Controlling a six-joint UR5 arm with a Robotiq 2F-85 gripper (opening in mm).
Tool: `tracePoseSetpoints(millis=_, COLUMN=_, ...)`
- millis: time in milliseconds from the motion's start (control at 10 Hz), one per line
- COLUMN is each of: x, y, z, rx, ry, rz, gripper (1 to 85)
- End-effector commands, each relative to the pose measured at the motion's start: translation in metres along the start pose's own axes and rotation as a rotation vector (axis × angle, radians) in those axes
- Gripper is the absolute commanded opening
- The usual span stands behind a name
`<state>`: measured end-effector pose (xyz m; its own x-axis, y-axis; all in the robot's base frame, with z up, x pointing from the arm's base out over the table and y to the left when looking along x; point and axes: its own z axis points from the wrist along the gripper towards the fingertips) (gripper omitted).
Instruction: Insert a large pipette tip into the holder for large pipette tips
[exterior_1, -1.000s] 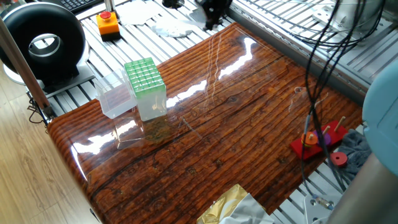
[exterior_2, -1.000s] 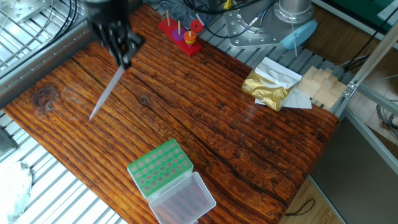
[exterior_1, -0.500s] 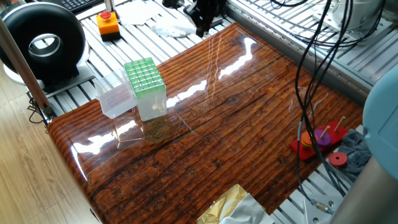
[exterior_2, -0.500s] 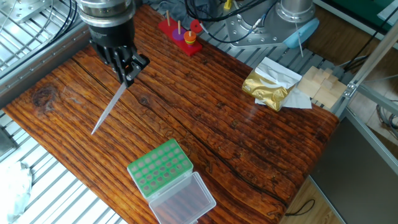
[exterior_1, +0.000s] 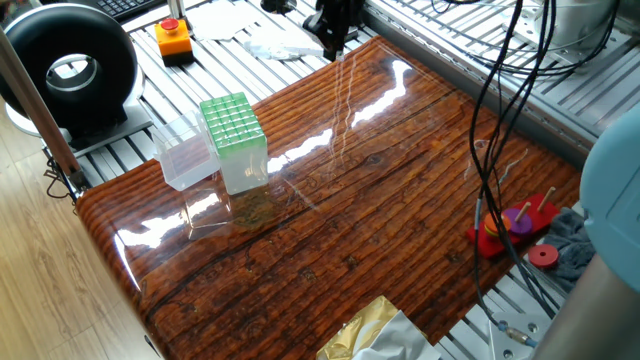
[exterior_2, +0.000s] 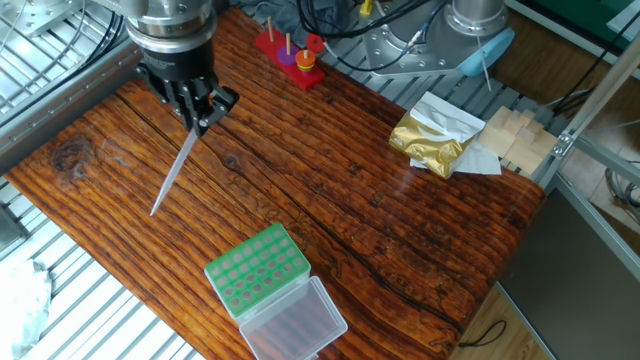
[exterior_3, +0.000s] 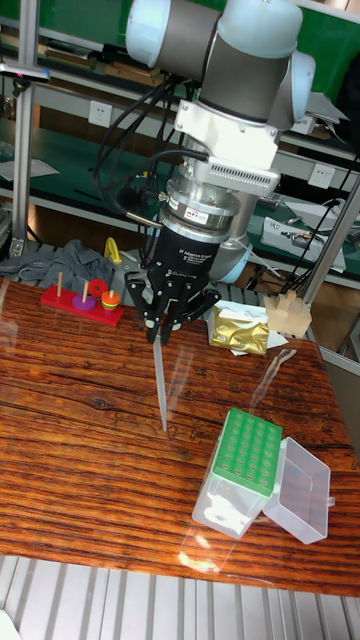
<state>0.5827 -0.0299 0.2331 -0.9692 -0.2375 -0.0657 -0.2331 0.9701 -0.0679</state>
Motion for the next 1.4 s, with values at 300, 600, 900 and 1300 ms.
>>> tracePoseSetpoints(millis=300, x=-0.025, y=0.020, z=-0.002, rx=-0.074, ry=-0.094, rz=-0.019, gripper=1.0)
tracePoseSetpoints(millis=600, x=-0.028, y=0.029, z=-0.003, rx=-0.112, ry=-0.108, rz=-0.011, gripper=1.0)
tracePoseSetpoints(millis=900, x=-0.034, y=0.033, z=-0.004, rx=-0.125, ry=-0.130, rz=-0.006, gripper=1.0)
tracePoseSetpoints(millis=1300, x=-0.034, y=0.035, z=-0.004, rx=-0.136, ry=-0.112, rz=0.000, gripper=1.0)
